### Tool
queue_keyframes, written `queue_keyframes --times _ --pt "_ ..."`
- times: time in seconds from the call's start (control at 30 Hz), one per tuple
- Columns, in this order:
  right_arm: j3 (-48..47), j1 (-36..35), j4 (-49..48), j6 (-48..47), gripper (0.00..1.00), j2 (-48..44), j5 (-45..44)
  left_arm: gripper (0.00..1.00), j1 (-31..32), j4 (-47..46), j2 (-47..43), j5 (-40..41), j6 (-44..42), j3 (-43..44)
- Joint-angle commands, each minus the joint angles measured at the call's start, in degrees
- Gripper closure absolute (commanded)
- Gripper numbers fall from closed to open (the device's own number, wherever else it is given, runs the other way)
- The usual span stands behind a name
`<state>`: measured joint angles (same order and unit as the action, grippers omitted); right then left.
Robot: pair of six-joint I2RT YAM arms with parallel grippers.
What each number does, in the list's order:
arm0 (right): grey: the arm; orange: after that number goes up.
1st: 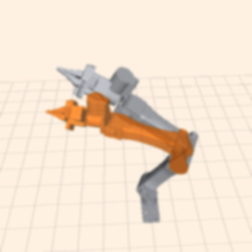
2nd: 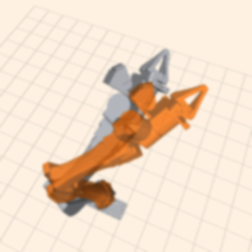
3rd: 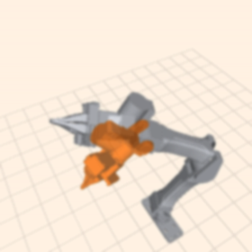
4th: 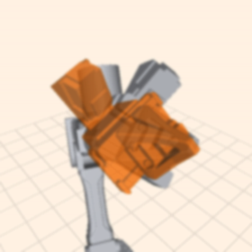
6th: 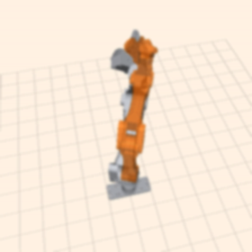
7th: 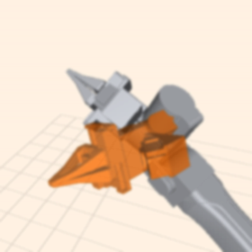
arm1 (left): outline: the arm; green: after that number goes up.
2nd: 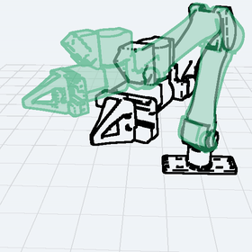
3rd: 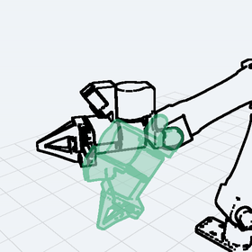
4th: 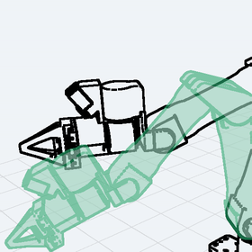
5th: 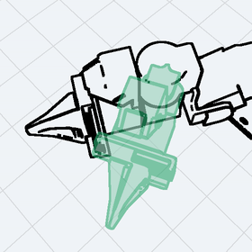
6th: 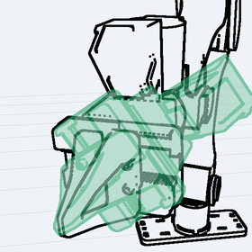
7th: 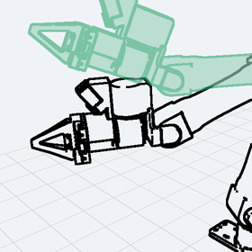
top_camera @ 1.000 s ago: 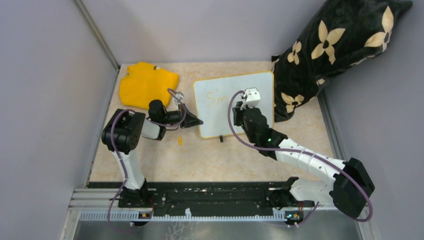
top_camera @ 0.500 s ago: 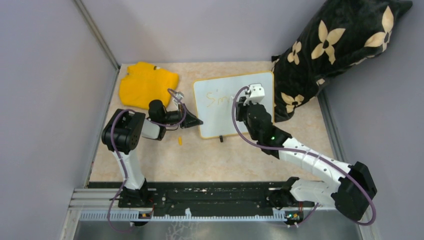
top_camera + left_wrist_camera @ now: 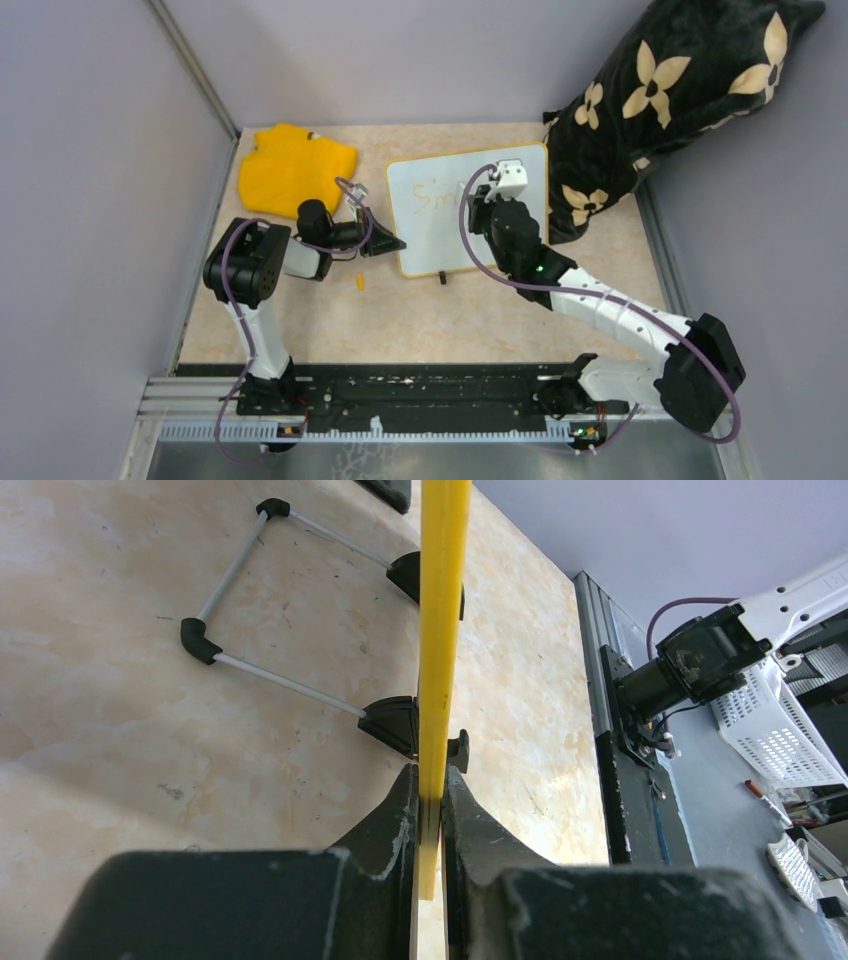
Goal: Write a sentence on the whiteboard
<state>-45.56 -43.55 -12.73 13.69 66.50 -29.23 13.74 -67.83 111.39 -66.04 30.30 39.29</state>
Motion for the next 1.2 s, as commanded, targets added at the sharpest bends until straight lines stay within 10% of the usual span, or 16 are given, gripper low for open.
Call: queue_keyframes --times 0.0,1.17 --pt "-3.74 1.03 -4.14 0.65 1.00 0.57 0.74 1.00 0.50 2.75 -0.48 -0.42 -0.59 0.01" --pt "0.45 1.89 0.25 3.79 1.00 -6.05 2.75 1.00 0.50 3.23 -0.74 -0.32 -0.77 0.03"
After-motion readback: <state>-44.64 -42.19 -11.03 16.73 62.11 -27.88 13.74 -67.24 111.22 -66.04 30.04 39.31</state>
